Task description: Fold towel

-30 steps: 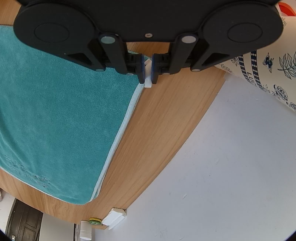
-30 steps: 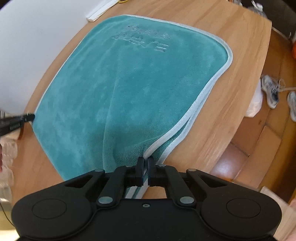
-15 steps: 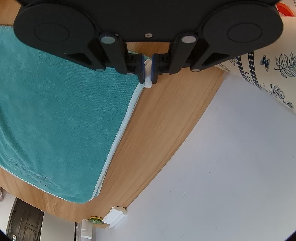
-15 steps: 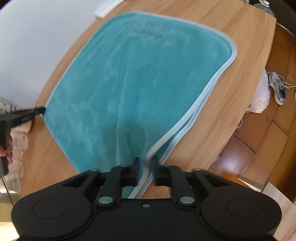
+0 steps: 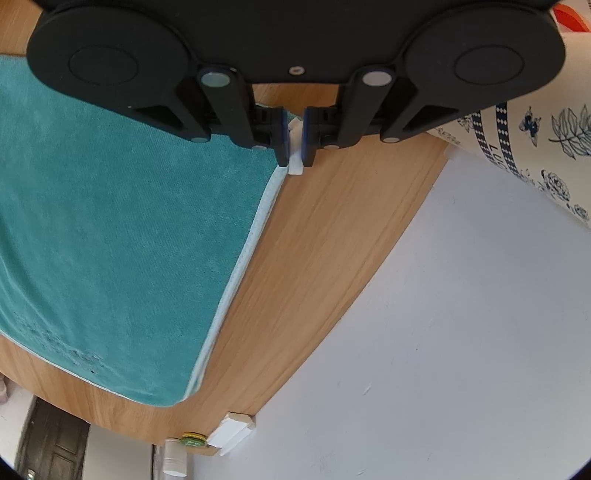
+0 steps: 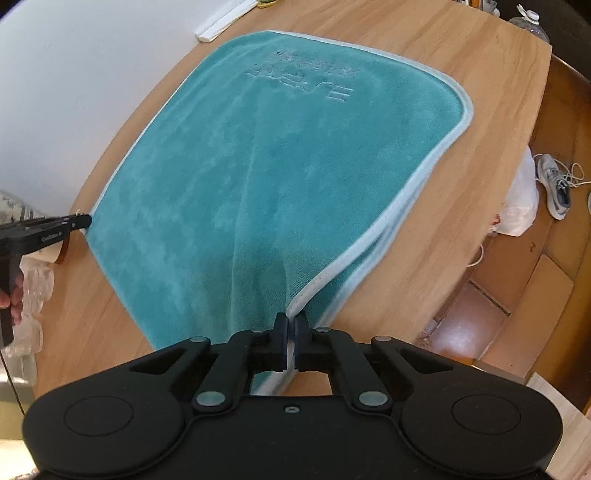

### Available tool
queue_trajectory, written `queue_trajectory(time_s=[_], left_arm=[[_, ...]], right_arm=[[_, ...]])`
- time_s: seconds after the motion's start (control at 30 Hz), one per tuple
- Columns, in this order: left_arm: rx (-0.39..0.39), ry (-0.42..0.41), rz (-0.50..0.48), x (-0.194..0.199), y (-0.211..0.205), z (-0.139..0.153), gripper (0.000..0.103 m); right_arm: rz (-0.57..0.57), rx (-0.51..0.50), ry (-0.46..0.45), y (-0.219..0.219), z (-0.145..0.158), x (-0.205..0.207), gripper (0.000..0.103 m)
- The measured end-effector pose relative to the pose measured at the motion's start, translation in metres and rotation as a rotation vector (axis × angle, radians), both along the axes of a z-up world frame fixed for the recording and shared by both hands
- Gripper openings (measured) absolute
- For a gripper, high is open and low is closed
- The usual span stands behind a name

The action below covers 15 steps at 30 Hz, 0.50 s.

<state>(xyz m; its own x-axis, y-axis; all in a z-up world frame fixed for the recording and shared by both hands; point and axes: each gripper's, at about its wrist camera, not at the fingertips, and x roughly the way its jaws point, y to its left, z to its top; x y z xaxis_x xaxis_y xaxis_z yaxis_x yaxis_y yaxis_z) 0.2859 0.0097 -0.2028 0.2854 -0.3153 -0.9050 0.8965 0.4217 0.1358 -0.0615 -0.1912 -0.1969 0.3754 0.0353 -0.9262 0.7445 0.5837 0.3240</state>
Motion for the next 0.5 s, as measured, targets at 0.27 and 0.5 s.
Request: queue_trajectory(time_s=[0.27, 0.5], left_arm=[[0.031, -0.036, -0.031, -0.005, 0.001, -0.005, 0.006], [0.076, -0.077, -0.012, -0.005, -0.005, 0.000, 0.034]], right_arm=[[0.068, -0.026, 0.063, 0.001, -0.012, 0.008, 0.003], [0.184, -0.064, 0.123, -0.008, 0.004, 0.008, 0.026]])
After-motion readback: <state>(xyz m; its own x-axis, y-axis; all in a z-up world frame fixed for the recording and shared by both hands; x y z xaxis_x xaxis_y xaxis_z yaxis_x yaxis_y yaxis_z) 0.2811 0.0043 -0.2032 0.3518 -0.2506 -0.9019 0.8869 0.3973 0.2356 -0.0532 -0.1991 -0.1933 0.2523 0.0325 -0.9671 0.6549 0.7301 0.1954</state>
